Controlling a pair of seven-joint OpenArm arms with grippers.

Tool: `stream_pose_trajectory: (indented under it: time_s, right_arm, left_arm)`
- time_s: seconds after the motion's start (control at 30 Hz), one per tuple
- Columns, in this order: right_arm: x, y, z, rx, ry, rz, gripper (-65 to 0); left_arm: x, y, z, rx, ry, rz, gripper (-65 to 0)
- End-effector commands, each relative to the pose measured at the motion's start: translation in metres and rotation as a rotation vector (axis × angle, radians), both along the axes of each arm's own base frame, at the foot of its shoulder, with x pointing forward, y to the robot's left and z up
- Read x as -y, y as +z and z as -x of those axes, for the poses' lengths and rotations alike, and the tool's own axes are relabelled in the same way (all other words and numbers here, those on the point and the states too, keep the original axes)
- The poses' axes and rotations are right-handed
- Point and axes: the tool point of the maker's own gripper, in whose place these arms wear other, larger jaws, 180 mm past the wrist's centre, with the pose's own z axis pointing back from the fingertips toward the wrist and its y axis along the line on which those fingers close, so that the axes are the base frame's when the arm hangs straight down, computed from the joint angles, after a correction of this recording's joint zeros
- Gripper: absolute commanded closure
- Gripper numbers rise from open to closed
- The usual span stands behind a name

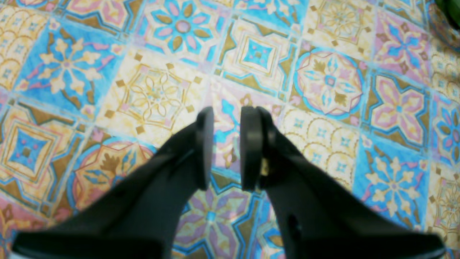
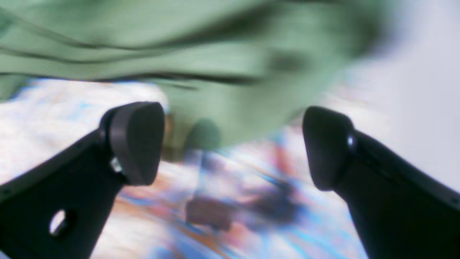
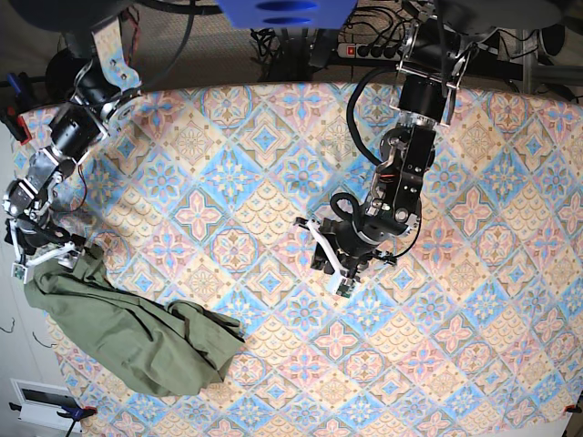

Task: Layout the t-shirt on the table in an organized manner, then fold the t-shirt properly
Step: 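Lift the grasped shirt edge with the right gripper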

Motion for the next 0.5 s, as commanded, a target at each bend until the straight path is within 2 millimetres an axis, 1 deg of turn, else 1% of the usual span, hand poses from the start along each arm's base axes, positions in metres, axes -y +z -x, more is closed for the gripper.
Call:
stream_pose_trajectory:
  time_s: [0.0, 0.07, 0.1, 0.17, 0.27, 0.3, 0.4, 0.47]
  right_arm:
    - [-0.006, 0.035, -0.020, 0.107, 0.019, 0.021, -58.2]
    - [-0.008, 0.049, -0.020, 0.125, 0.017, 0.044, -58.2]
    - [-0.006, 0.046, -0.016, 0.115, 0.012, 0.045, -58.2]
    - [0.000, 0.033, -0.004, 0.095, -0.014, 0.027, -58.2]
    - [-0.001, 0.016, 0.001, 0.069, -0.027, -0.016, -58.2]
    - [-0.003, 0.010, 0.001, 0.060, -0.026, -0.034, -58.2]
    - [-0.011, 0.006, -0.012, 0.085, -0.017, -0.075, -58.2]
    - [-0.014, -0.003, -0.013, 0.090, -0.018, -0.107, -58.2]
  left_arm:
    - [0.003, 0.019, -0.011, 0.058, -0.001, 0.022, -13.8]
    - [0.003, 0.019, -0.011, 0.058, -0.001, 0.022, -13.8]
    - [0.003, 0.019, -0.011, 0.058, -0.001, 0.022, -13.8]
    - [0.005, 0.019, -0.010, 0.060, -0.006, 0.021, -13.8]
    - [0.003, 0.018, -0.010, 0.057, -0.001, 0.022, -13.8]
    - [0.003, 0.018, -0.010, 0.057, -0.001, 0.020, -13.8]
    - [0.003, 0.019, -0.010, 0.058, -0.001, 0.020, -13.8]
    - [0.003, 0.019, -0.010, 0.058, -0.001, 0.020, -13.8]
